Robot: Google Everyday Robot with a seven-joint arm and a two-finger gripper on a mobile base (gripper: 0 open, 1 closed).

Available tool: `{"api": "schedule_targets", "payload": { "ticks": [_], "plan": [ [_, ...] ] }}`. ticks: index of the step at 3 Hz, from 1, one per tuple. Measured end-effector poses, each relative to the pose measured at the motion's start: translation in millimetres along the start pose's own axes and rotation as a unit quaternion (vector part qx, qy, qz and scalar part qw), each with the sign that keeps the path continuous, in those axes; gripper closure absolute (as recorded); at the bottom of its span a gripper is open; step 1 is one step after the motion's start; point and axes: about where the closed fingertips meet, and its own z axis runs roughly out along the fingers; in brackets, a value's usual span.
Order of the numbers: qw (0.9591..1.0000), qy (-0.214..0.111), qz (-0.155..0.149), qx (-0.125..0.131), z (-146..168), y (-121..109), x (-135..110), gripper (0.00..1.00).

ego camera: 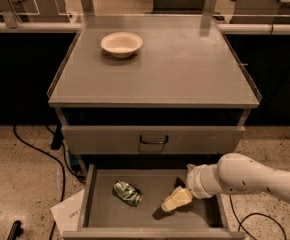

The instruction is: Pick green can from middle drawer and place on counter

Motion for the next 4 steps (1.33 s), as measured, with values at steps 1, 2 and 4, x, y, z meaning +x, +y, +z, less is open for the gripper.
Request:
{"api": "schedule_targets", "payload": {
  "ticks": [1,2,4],
  "plan": [
    [0.9993,-0.010,-0.028,-0.023,28.6,0.2,-12.0,0.00],
    [0.9975,-0.010,-0.052,-0.046,52.0,4.5,-23.9,0.00],
    [0.9990,-0.004,-0.037,-0.023,59.0,2.4,-16.3,0.00]
  ]
}}
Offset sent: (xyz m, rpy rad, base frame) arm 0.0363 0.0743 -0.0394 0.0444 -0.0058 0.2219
